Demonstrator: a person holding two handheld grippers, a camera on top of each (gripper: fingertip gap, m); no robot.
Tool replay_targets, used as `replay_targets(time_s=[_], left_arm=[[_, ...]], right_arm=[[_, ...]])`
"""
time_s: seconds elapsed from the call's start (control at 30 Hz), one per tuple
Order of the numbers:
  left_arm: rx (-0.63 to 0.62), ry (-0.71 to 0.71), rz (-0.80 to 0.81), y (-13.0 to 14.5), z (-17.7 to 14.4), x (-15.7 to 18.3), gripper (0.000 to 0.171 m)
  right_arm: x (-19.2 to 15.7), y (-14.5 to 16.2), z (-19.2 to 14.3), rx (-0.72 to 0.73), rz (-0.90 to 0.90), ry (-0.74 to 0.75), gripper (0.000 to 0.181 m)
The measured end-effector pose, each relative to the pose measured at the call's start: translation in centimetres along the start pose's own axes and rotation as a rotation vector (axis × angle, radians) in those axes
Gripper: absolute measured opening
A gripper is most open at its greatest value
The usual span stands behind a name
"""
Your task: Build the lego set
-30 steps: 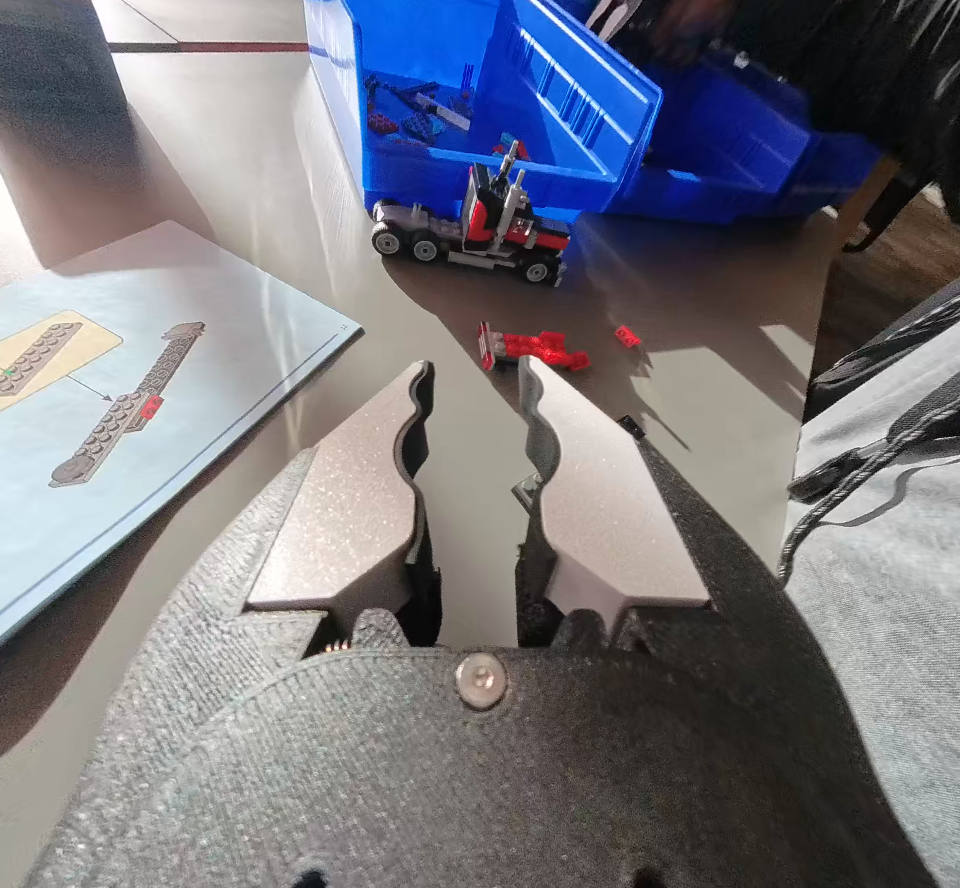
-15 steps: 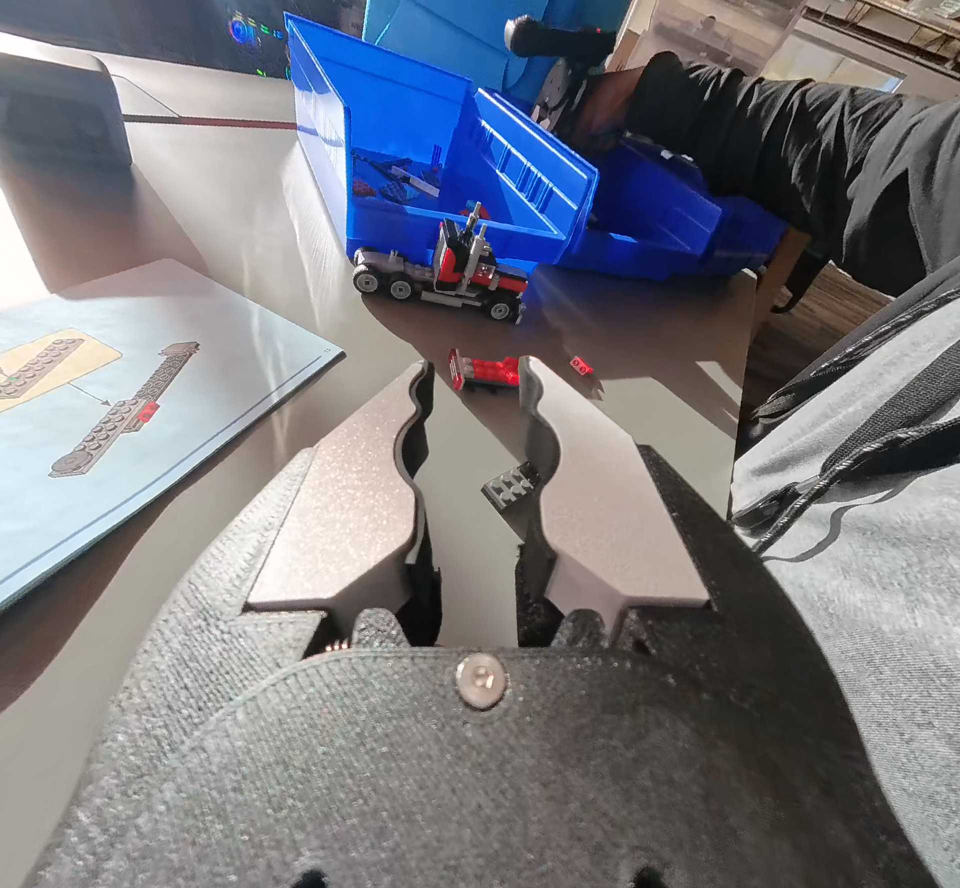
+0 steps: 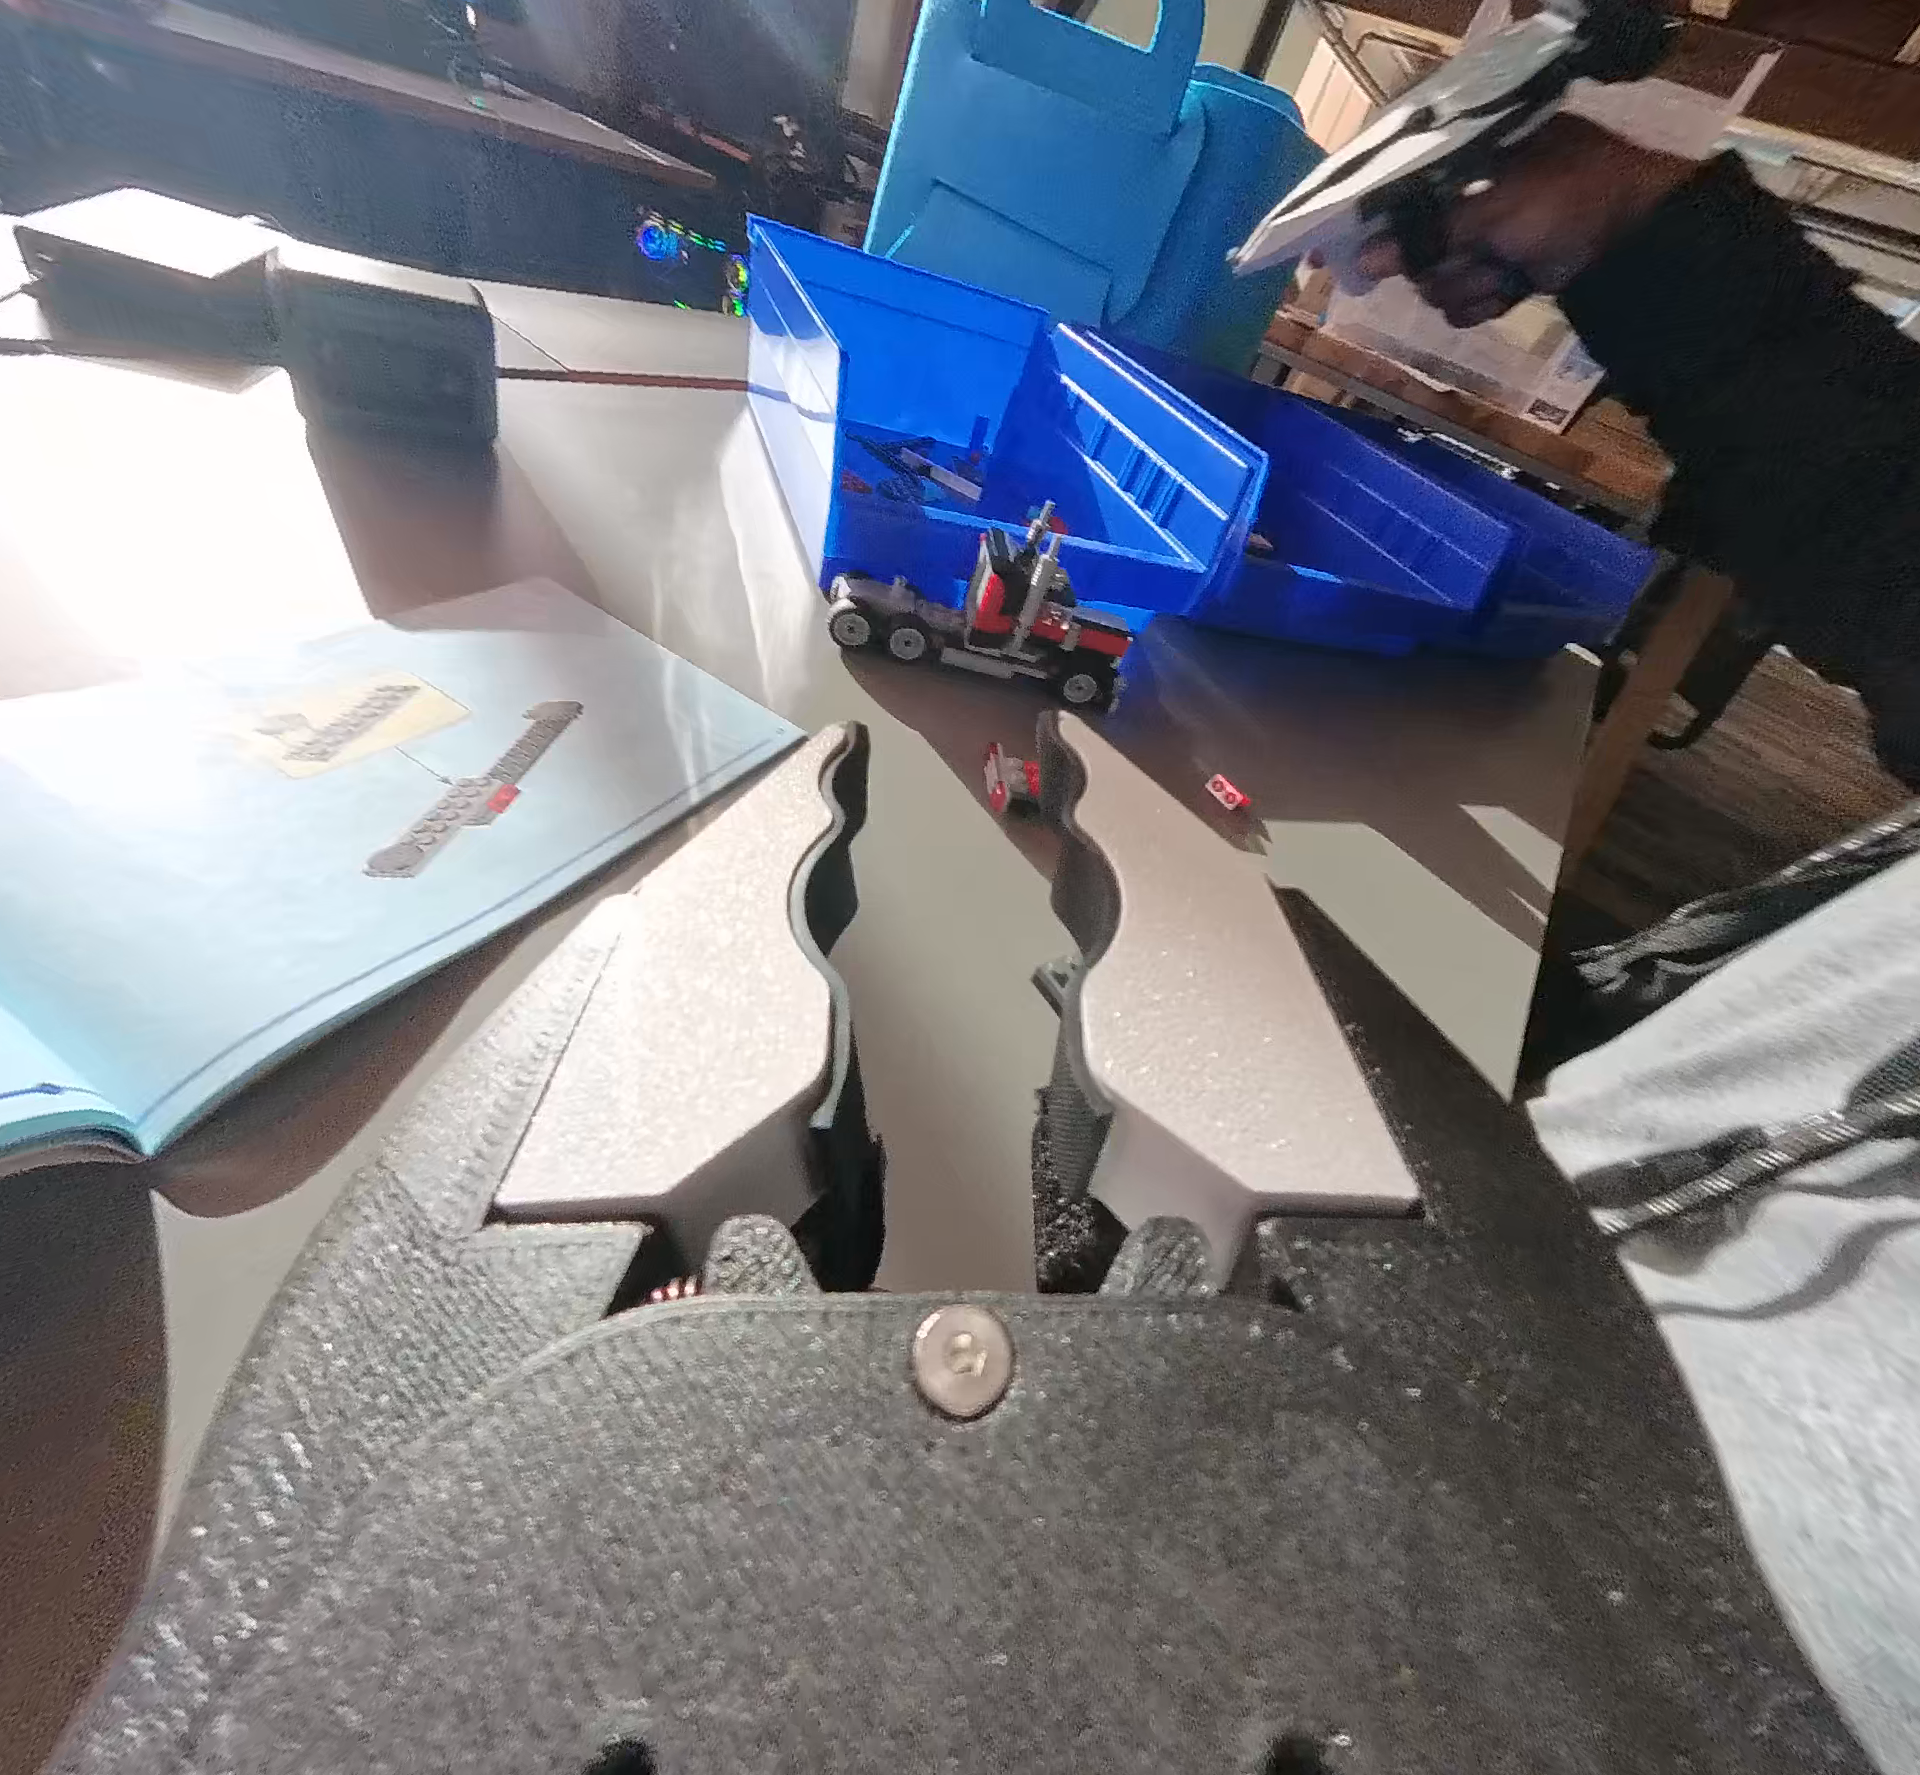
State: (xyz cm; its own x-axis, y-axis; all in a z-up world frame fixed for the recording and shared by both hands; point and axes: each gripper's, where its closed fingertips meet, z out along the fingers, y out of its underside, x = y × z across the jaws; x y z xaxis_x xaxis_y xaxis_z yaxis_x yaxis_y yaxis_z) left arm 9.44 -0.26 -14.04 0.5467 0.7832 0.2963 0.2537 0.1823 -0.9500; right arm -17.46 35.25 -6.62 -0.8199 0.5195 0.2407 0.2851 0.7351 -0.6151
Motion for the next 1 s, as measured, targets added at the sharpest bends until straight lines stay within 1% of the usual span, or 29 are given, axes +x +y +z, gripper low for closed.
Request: replay_targets(time_s=[0.1, 0.2, 0.27, 0.4, 0.53, 0.63, 0.73, 1.0], left_arm=[[0.025, -0.042, 0.026, -0.6, 0.4, -0.8, 0.034], [0.052, -0.063, 0.023, -1.2, 0.6, -1.1, 0.034], [0.061, -0.085, 0.014, -1.2, 0.6, -1.3, 0.034], [0.086, -0.108, 0.034, -1.2, 0.1, -1.0, 0.034], [0.104, -0.110, 0.051, -1.3, -0.4, -0.6, 0.033], [0.101, -0.108, 0.042, -1.2, -0.4, -0.7, 0.033], [0.096, -0.114, 0.041, -1.1, -0.3, -0.8, 0.033], [0.108, -0.142, 0.049, -1.3, -0.5, -1.0, 0.033]], right_arm=[[-7.1, -3.7, -2.9, 0.188, -0.011, -0.057, 0.010], [-14.8, -5.8, -3.9, 0.311, -0.018, -0.135, 0.010], [-19.8, -6.7, -3.4, 0.371, -0.005, -0.207, 0.010], [-28.5, -7.8, -1.0, 0.429, 0.028, -0.337, 0.010], [-35.3, -8.4, 1.7, 0.421, 0.019, -0.462, 0.010], [-38.4, -8.1, 3.9, 0.373, -0.033, -0.495, 0.010], [-39.8, -8.0, 5.2, 0.347, -0.065, -0.513, 0.010], [-40.7, -8.4, 6.2, 0.354, -0.079, -0.543, 0.010]])
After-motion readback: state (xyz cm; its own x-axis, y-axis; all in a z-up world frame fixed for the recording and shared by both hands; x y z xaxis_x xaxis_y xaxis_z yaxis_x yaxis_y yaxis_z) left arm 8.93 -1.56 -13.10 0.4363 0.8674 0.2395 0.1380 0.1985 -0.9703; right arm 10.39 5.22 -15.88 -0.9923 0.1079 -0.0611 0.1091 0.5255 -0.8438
